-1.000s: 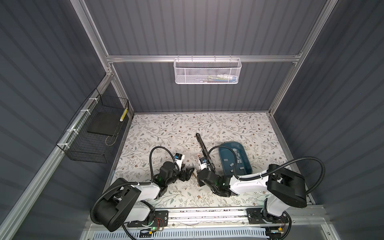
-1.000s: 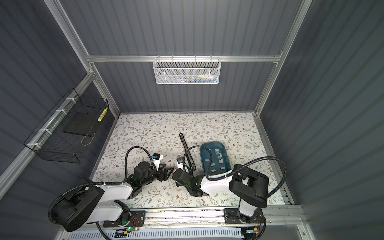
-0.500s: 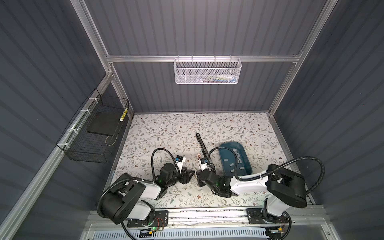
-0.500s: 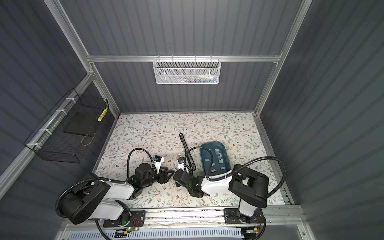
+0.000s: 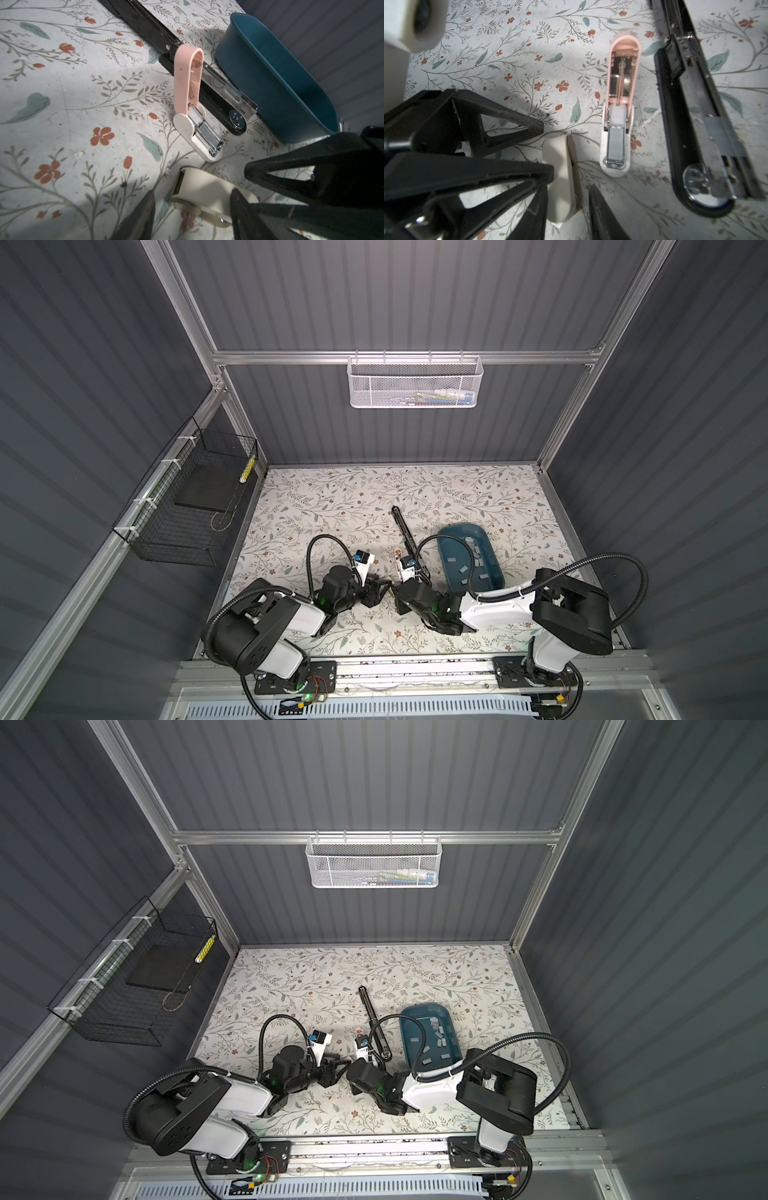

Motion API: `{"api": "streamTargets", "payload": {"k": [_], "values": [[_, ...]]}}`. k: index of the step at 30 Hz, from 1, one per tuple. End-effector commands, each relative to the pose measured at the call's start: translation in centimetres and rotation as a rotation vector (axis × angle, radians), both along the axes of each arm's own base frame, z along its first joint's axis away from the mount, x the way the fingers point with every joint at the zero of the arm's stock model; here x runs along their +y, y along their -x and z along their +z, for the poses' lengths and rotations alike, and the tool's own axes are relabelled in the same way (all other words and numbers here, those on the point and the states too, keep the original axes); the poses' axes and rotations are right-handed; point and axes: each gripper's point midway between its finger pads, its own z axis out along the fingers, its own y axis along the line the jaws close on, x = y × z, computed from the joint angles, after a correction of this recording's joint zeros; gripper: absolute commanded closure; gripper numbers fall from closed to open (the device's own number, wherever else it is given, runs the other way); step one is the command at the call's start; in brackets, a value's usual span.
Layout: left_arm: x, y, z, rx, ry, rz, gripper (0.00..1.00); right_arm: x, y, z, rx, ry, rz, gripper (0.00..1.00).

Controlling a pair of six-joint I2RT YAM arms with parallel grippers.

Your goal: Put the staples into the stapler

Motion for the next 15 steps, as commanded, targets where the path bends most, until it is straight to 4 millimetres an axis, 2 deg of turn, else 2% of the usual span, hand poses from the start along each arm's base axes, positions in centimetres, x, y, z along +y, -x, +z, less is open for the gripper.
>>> {"api": "streamTargets", "payload": {"k": [1,11,15], "values": [[-0.4,0.3,-0.5,0.019,-0.005,-0.022,0.43,-1.4,0.5,-2.3,0.033,0.079,-0.003,0.67],[-0.3,0.5,-0.3,0.014,-0.002,-0.024,0.44,-1.8,0.8,-4.0,0.063,0.114,-0.005,0.74],[-0.3,0.5,-0.2,0.010,-0.004,-0.023,0.45,-2.0,1.6,-4.7,0.069,0.112,0.034,0.78]]}}
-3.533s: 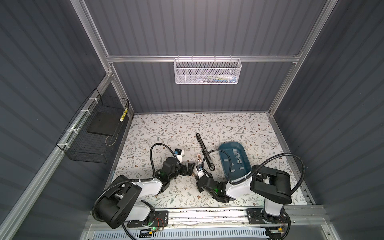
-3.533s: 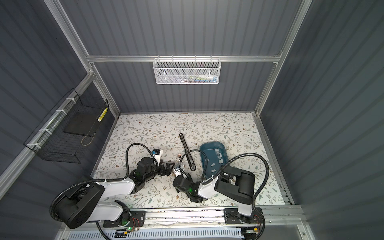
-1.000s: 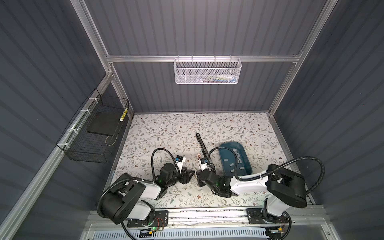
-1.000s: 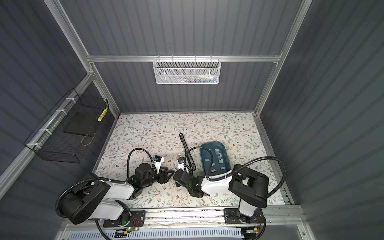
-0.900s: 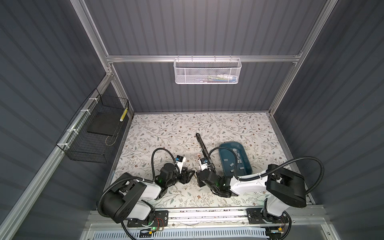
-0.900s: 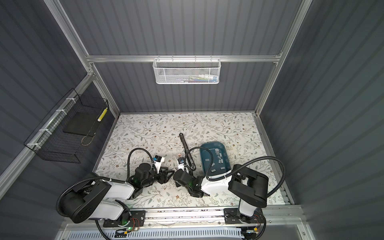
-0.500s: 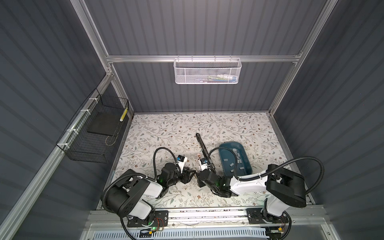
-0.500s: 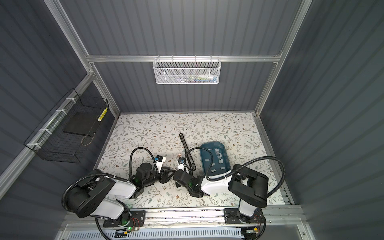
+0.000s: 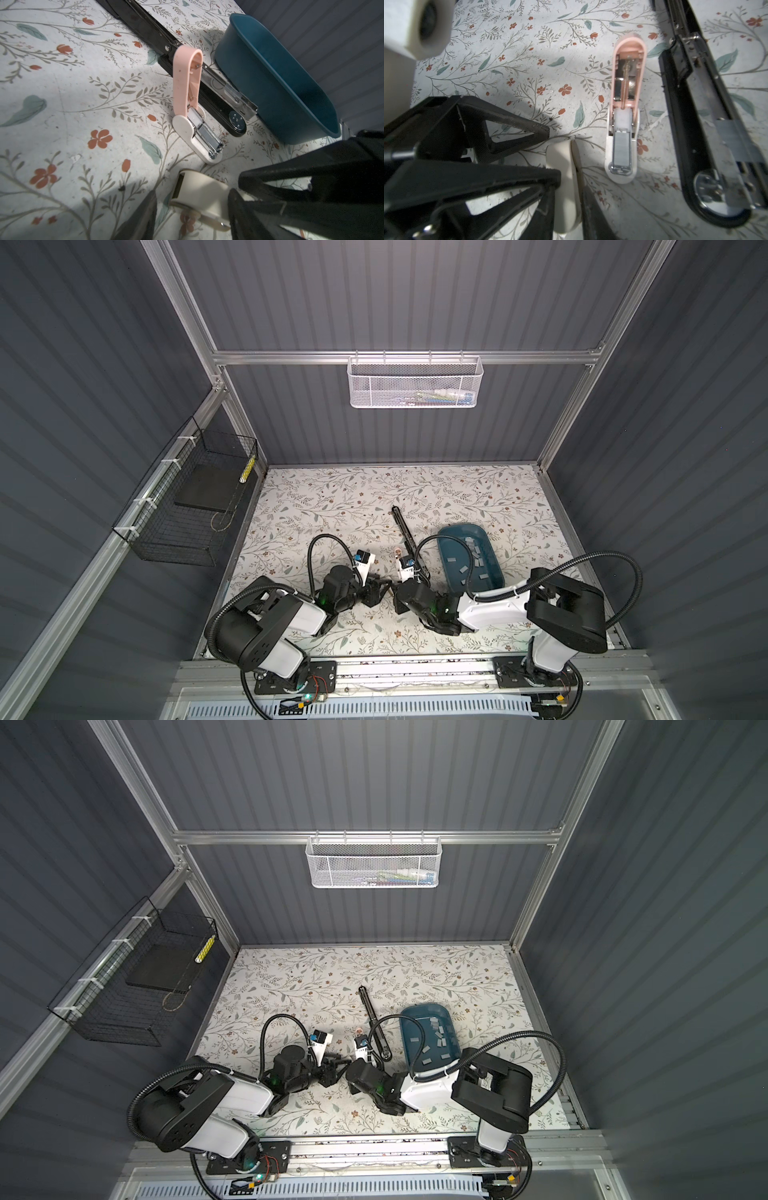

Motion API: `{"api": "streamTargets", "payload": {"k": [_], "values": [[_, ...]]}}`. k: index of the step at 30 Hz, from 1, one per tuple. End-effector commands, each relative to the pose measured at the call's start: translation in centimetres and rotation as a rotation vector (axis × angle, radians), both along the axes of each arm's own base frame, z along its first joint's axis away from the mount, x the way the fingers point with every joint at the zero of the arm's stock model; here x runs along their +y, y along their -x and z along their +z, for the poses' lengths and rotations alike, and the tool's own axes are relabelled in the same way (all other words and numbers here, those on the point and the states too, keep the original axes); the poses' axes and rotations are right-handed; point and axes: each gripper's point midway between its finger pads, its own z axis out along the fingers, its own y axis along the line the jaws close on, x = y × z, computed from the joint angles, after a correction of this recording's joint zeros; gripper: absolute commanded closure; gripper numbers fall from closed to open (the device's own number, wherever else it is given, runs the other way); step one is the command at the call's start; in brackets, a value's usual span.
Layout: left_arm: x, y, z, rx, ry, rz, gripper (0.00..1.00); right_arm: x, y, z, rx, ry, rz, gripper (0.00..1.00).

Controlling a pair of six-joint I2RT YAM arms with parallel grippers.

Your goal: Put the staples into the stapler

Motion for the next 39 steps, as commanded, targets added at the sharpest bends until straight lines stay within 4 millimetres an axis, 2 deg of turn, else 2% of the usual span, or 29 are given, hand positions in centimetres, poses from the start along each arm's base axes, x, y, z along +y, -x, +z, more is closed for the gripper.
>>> {"api": "streamTargets", "payload": {"k": [1,13,16,20,27,33,36,39], "values": [[-0.2,0.4,0.0,0.007,-0.004,-0.020,0.45,-2.6,1.9,-4.6,0.067,0.145,0.049,0.78],[-0.1,0.5,0.1,0.007,-0.007,-0.018,0.47,-3.7,2.9,-8.3,0.077,0.136,0.069,0.81],[0.0,0.5,0.2,0.002,-0.010,-0.016,0.47,-3.9,2.8,-8.2,0.060,0.118,0.063,0.81],[0.1,0.5,0.4,-0.006,-0.012,-0.011,0.47,-3.5,2.6,-6.8,0.039,0.107,0.070,0.75],[0.9,0.2,0.8,-0.026,-0.026,0.028,0.45,-3.8,1.5,-2.4,-0.019,0.102,0.022,0.59],[2.6,-0.1,2.1,-0.066,-0.035,0.119,0.41,-4.5,1.1,0.9,-0.056,0.101,-0.001,0.55],[3.7,-0.2,3.1,-0.094,-0.030,0.172,0.36,-5.8,0.9,1.4,-0.072,0.100,-0.041,0.54],[4.8,-0.2,3.9,-0.119,-0.024,0.230,0.30,-6.5,0.8,0.9,-0.066,0.128,-0.070,0.57]]}}
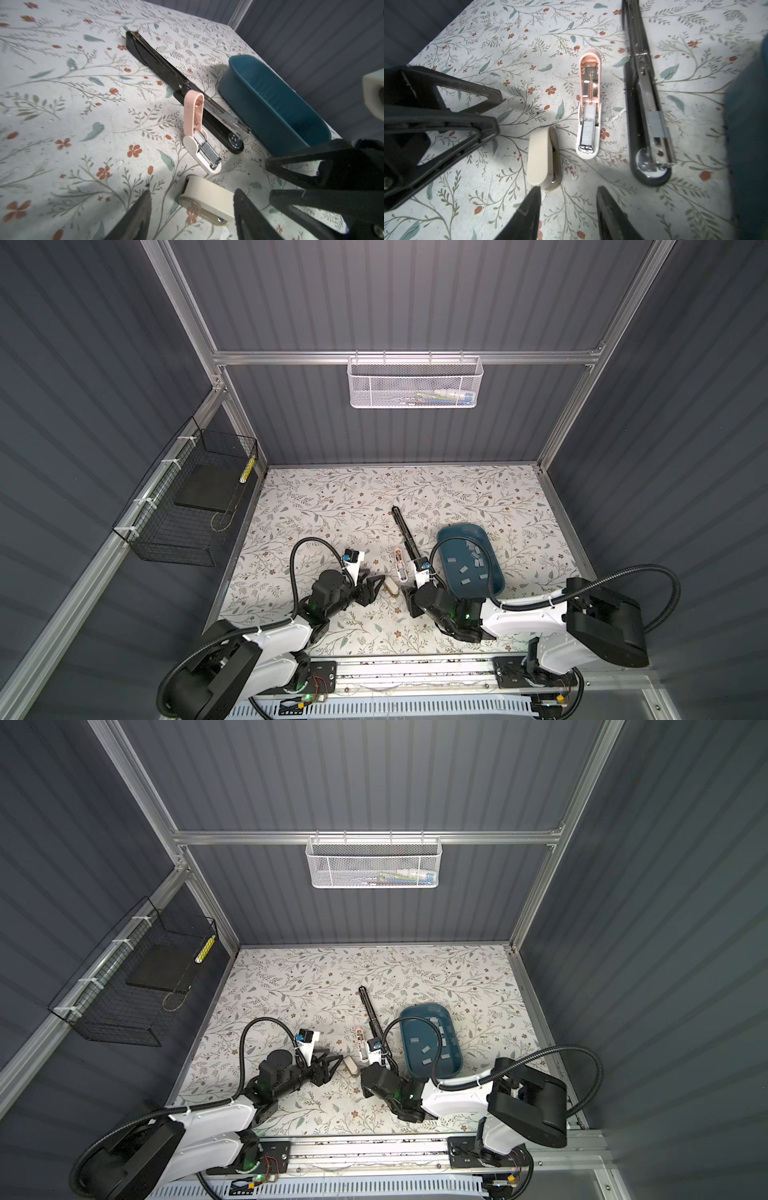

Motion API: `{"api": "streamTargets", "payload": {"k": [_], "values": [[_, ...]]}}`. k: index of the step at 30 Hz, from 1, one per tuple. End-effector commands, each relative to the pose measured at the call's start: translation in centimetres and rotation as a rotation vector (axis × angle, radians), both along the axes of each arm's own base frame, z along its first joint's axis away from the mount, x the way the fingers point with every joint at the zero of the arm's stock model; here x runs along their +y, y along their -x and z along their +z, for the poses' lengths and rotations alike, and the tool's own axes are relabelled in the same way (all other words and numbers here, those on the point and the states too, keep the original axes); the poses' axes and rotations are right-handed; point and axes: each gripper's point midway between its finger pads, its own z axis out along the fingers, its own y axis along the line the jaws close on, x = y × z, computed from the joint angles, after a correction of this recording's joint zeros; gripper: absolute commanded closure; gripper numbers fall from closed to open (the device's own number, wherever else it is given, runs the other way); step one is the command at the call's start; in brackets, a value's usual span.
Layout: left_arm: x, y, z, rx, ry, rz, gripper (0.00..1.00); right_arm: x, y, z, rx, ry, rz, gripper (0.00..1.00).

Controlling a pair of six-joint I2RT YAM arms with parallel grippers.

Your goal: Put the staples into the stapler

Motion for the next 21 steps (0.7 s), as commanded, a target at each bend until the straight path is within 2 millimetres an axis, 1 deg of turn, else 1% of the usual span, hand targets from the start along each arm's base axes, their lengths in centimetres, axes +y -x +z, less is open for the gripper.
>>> {"api": "streamTargets", "payload": {"k": [1,3,4,5,6,7,12,17,21], "values": [[1.9,0.2,-1.0,0.020,-0.037,0.086,0.29,-1.9,0.1,-1.9,0.014,0.100,-0.041,0.58],[2.2,0.2,-0.7,0.014,-0.028,0.105,0.23,-1.4,0.1,-2.8,0.033,0.116,-0.034,0.61],[2.3,0.2,-0.7,0.012,-0.025,0.111,0.19,-1.1,0.1,-3.2,0.043,0.121,-0.031,0.63],[2.4,0.1,-0.6,0.012,-0.024,0.118,0.12,-0.8,0.2,-3.6,0.053,0.130,-0.024,0.64],[2.5,0.2,-0.6,0.015,-0.023,0.122,0.03,-0.5,0.1,-4.1,0.063,0.137,-0.021,0.66],[2.6,0.0,-0.5,0.016,-0.021,0.129,0.00,-0.3,0.1,-4.4,0.069,0.141,-0.017,0.66],[4.0,-1.2,-0.9,0.102,-0.035,0.268,0.00,0.3,0.0,-5.8,0.097,0.156,-0.021,0.66],[3.9,-1.5,-0.7,0.134,-0.068,0.270,0.00,0.9,-0.1,-6.4,0.114,0.166,-0.016,0.65],[4.5,-1.8,-0.6,0.133,-0.079,0.313,0.00,1.6,0.0,-6.7,0.125,0.172,0.006,0.65]]}}
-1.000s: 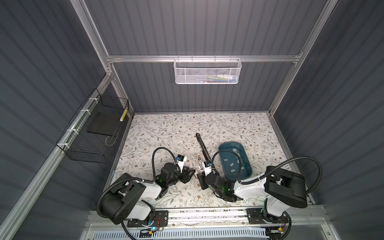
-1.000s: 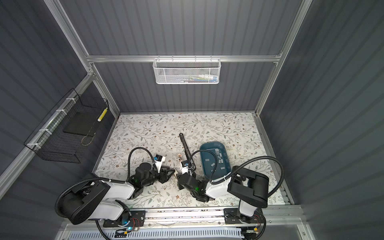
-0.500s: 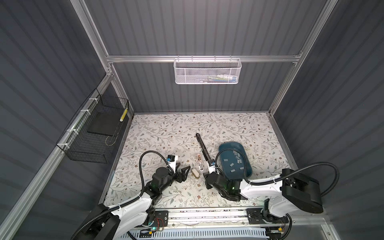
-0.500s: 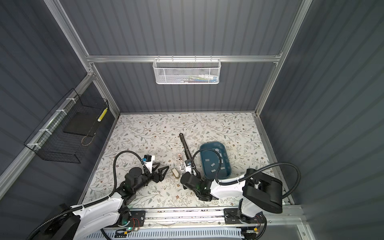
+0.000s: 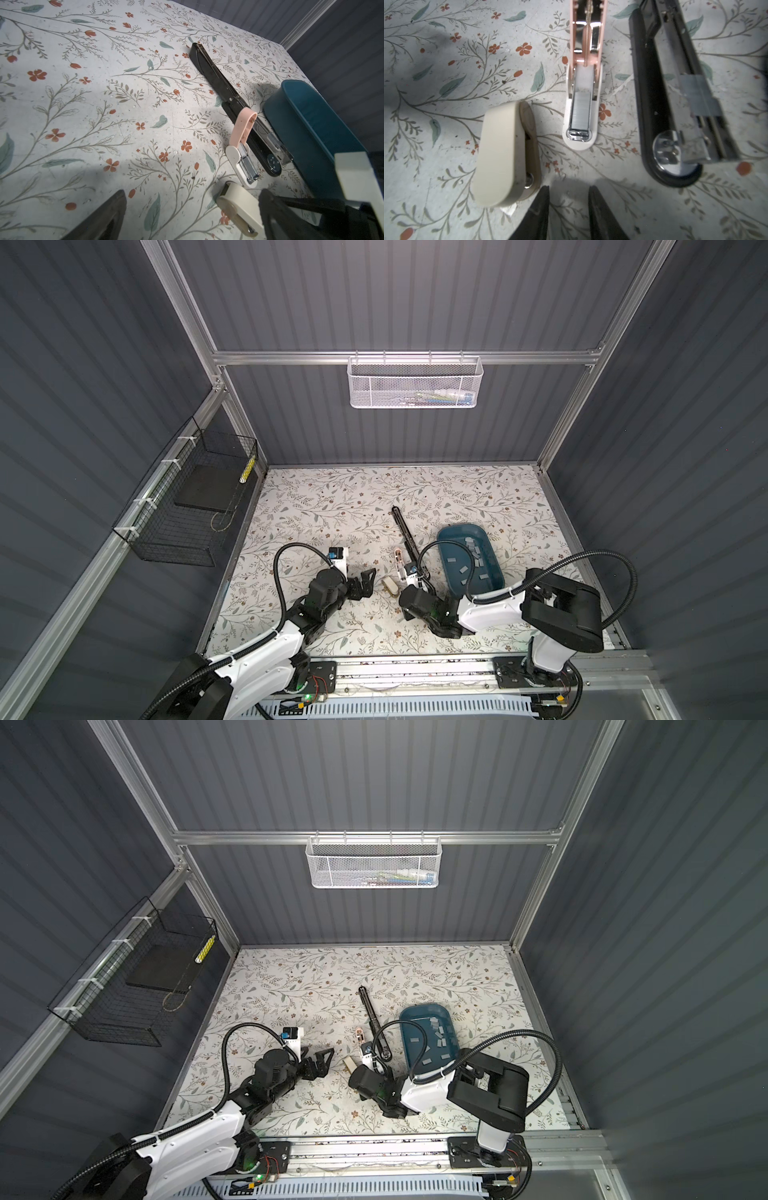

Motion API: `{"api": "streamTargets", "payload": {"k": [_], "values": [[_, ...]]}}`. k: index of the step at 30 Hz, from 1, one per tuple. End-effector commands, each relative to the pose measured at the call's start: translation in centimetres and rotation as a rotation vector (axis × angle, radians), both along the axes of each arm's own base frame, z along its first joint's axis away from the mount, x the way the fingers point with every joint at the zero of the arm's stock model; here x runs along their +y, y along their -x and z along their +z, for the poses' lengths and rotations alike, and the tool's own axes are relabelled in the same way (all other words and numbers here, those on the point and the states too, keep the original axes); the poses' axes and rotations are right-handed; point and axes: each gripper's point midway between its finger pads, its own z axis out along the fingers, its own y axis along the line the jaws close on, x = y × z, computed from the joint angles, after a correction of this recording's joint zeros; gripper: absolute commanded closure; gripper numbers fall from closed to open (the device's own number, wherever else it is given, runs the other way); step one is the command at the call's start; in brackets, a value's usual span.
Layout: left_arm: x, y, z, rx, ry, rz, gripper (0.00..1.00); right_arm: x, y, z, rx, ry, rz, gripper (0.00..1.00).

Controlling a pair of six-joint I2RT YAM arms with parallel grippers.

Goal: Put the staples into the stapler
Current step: 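Lower the right gripper and close it around the cream stapler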

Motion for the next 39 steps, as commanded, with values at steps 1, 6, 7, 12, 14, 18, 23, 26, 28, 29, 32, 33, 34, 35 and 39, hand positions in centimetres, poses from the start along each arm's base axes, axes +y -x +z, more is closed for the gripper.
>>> {"api": "streamTargets", "payload": {"k": [1,6,7,12,14,18,23,26,28,29,32,33,34,35,39], "values": [[0.8,-0.3,0.0,0.018,-0.020,0.055,0.00,0.3,0.4,-1.0,0.039,0.021,0.020,0.66],[1.2,-0.3,0.2,0.012,-0.008,0.083,0.00,1.4,0.7,-1.5,0.060,0.001,0.057,0.66],[1.3,-0.3,0.4,0.007,-0.005,0.086,0.00,1.6,0.8,-1.7,0.065,-0.002,0.066,0.66],[1.8,-0.1,0.6,-0.007,-0.002,0.099,0.00,2.5,0.7,-2.1,0.068,-0.008,0.073,0.66],[1.9,-0.1,0.6,-0.012,0.000,0.105,0.00,2.8,0.5,-2.3,0.064,-0.002,0.073,0.66],[1.8,0.0,0.6,-0.011,0.001,0.098,0.00,3.6,0.5,-2.9,0.077,-0.004,0.086,0.67],[1.8,-0.1,0.3,0.000,-0.012,0.100,0.00,4.0,0.3,-3.2,0.074,-0.001,0.084,0.67],[1.8,-0.2,0.2,0.004,-0.017,0.102,0.00,4.3,-0.1,-3.2,0.062,0.010,0.084,0.66],[1.8,-0.2,0.2,0.007,-0.021,0.100,0.00,4.6,-0.5,-3.4,0.050,0.019,0.081,0.67],[1.8,-0.2,0.2,0.007,-0.022,0.101,0.00,4.7,-0.7,-3.5,0.044,0.025,0.075,0.67],[1.7,-0.2,0.2,0.008,-0.024,0.097,0.00,4.9,-1.5,-4.1,0.045,0.028,0.064,0.67],[1.7,-0.2,0.3,0.005,-0.022,0.097,0.00,5.0,-1.8,-4.3,0.050,0.023,0.061,0.67],[1.7,-0.2,0.2,0.007,-0.023,0.096,0.00,5.1,-2.0,-4.5,0.056,0.017,0.061,0.67],[1.7,-0.2,0.2,0.006,-0.025,0.095,0.00,5.2,-2.2,-4.7,0.068,0.008,0.063,0.67],[1.8,-0.1,0.4,0.000,-0.036,0.091,0.00,5.4,-3.1,-5.3,0.093,-0.005,0.058,0.67]]}}
